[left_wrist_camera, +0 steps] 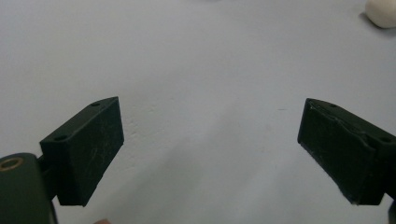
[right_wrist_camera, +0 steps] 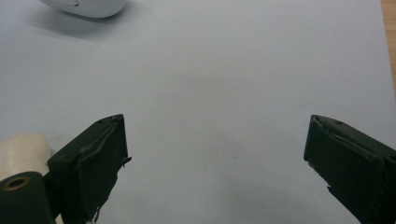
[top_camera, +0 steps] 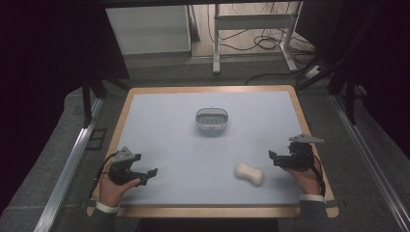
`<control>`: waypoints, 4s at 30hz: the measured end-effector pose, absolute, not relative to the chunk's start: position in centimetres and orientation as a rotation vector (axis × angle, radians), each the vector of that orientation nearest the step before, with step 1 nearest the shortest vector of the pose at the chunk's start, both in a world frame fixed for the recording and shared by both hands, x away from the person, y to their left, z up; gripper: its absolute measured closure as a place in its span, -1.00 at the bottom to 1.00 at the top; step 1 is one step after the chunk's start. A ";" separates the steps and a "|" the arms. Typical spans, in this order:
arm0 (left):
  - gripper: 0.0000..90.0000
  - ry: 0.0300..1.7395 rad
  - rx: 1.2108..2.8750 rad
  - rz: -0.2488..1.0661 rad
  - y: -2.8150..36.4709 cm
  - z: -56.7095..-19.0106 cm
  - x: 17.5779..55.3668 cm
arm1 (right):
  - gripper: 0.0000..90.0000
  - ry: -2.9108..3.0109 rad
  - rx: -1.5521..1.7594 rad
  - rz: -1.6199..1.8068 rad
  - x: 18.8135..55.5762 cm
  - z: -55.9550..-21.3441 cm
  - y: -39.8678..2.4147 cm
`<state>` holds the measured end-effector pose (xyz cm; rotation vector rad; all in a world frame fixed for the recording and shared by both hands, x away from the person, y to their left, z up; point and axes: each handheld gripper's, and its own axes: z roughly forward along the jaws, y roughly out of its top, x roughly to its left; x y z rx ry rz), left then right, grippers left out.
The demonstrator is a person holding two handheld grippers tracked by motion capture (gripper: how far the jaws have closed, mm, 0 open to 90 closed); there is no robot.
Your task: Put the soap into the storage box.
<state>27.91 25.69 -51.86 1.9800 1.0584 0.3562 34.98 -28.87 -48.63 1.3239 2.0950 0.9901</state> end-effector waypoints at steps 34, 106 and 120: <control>-0.83 1.054 1.980 0.334 25.4 -51.6 27.3 | -0.72 2.280 1.127 0.959 34.3 -45.2 -26.3; -0.83 1.053 1.994 0.327 25.7 -51.8 27.2 | 0.11 2.887 0.815 0.304 34.6 -49.1 -16.9; -0.83 1.055 1.991 0.329 25.8 -51.8 27.2 | 0.11 2.829 0.810 0.347 35.2 -46.2 -17.4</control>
